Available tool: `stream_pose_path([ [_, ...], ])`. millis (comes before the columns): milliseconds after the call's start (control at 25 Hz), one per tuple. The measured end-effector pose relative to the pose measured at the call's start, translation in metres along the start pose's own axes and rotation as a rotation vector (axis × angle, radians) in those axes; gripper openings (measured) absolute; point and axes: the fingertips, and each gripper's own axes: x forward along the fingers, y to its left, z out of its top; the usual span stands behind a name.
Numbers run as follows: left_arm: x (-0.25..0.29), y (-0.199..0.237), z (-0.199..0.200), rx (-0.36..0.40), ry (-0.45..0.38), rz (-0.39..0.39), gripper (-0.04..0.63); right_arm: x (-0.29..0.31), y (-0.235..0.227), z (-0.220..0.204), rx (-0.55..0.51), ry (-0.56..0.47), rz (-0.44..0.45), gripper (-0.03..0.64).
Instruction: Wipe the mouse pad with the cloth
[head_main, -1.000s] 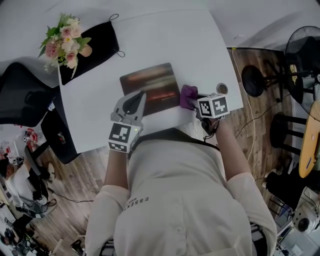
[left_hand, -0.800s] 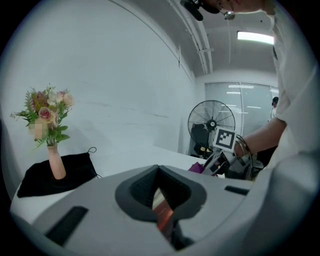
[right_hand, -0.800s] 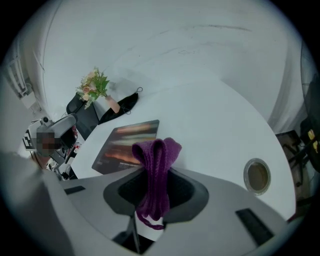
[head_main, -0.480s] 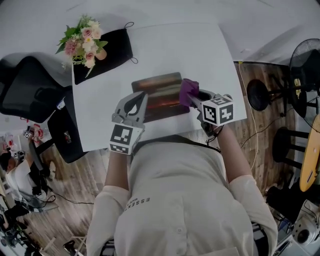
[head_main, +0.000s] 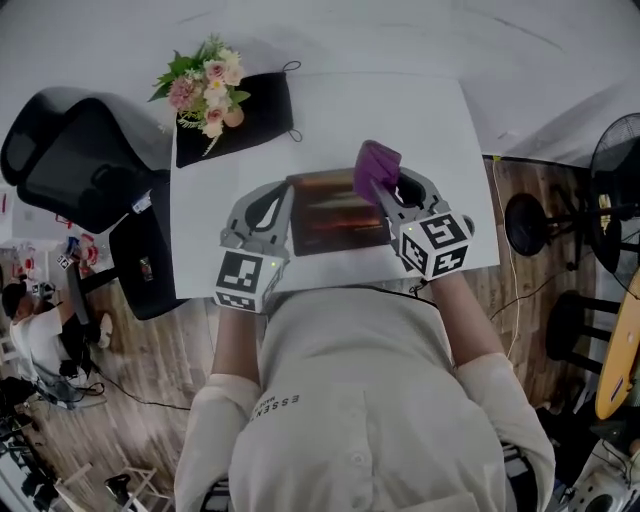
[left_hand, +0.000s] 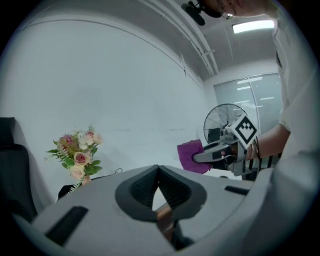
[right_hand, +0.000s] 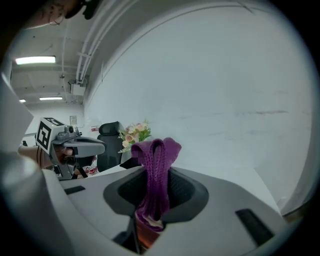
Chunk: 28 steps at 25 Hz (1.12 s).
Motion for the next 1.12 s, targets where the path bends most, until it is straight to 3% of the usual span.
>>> stream_pose_path([
  [200, -0.007, 0.015, 0.012, -0.055, -0.028, 0.062, 0.0, -0.005, 0.001, 0.024, -0.089, -0.107, -0.043, 0.101],
  [400, -0.012, 0.023, 0.019, -0.039, -0.031, 0.099, 0.0, -0.011, -0.001, 0.036, -0.115, -0.167, -0.085, 0.095],
  [840, -0.002, 0.005, 0.028, 0.011, -0.027, 0.06, 0.0, -0.019, -0.008, 0.038, -0.096, -0.182, -0.103, 0.087],
  [1120, 0.001, 0.0, 0.027, 0.001, -0.025, 0.055, 0.0, -0.02, -0.011, 0.036, -0.097, -0.184, -0.108, 0.089],
])
